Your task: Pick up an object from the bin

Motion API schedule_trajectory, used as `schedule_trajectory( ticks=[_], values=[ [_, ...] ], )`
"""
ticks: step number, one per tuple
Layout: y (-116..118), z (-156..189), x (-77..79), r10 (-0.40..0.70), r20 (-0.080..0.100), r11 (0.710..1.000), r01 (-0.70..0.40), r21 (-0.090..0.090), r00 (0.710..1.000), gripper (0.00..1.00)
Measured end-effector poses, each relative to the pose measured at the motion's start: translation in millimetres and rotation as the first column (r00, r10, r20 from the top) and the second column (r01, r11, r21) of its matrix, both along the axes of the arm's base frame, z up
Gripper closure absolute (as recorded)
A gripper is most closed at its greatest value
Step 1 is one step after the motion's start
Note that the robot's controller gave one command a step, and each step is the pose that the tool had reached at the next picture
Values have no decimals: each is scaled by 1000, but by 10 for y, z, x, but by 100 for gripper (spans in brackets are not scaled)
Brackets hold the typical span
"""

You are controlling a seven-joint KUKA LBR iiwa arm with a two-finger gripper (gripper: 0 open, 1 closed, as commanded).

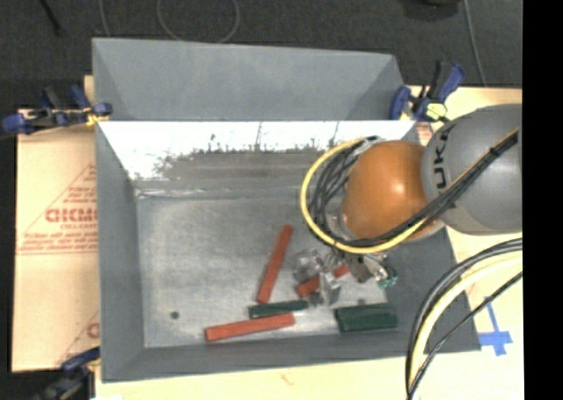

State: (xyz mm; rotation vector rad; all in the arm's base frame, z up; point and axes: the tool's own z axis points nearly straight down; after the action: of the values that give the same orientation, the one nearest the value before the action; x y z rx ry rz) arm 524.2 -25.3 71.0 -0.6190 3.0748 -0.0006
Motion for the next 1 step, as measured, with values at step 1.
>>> schedule_trajectory(
  ticks=[1],
  values=[
    [-212, 384, -141, 249, 0, 969, -249, -3, 969, 100]
  ],
)
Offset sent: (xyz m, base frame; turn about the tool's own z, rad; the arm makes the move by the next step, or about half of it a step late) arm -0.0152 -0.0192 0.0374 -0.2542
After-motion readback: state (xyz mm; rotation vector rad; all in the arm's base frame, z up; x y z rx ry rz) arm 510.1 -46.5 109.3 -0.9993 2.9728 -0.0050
